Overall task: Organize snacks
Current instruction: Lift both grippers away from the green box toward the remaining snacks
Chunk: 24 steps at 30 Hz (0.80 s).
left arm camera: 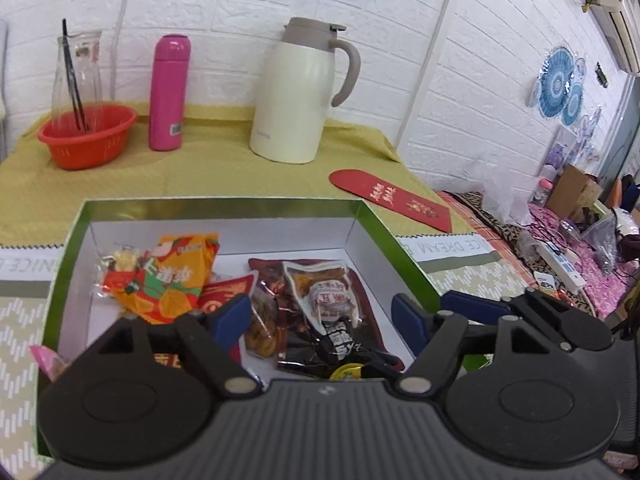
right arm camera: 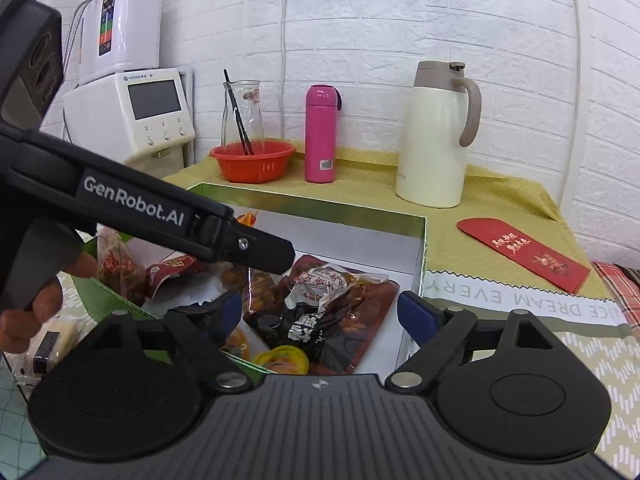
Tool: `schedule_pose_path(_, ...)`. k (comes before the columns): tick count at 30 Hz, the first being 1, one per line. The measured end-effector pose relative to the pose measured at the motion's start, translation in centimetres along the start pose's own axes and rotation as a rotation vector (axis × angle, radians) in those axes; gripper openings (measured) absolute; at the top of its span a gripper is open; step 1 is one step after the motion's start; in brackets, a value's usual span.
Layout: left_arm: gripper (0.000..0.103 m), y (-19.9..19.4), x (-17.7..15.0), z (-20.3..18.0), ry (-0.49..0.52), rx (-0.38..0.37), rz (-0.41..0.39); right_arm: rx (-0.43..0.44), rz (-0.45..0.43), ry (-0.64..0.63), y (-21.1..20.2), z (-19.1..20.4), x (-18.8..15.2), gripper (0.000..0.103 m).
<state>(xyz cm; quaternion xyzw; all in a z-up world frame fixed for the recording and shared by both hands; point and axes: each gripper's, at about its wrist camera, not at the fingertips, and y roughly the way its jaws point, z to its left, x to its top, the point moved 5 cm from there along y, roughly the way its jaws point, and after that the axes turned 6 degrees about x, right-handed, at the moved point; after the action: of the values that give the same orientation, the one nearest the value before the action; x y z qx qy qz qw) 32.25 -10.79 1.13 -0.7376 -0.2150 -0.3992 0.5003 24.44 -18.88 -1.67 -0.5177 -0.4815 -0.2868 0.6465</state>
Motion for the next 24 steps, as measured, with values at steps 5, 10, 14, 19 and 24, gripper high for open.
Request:
schedule_pose_path(5, 0.089, -1.7, 0.0, -0.1, 0.005, 0.041, -0.027, 0.002, 0.006, -0.003, -0.8, 0.7, -0.1, 0.103)
schedule_pose_path(10, 0.089, -4.4, -0.2, -0.4, 0.014, 0.063, -0.059, 0.008, -0.009, -0.001, -2.8, 1.9, 0.3, 0.103)
schedule_pose_path(14, 0.089, -6.9, -0.6, -0.6, 0.02, 0.079, -0.085, 0.017, -0.016, -0.027, -4.7, 3.1, 0.5, 0.103)
schedule_pose_path(19, 0.092, -10.1, -2.0, -0.9, 0.059, 0.132, -0.101, 0.019, -0.006, -0.063, -7.4, 4.8, 0.2, 0.103)
schedule_pose_path(24, 0.092, -13.6, -4.6, -0.6, 0.052, 0.132, -0.12, 0.036, 0.058, -0.07, -10.7, 6.1, -0.9, 0.103)
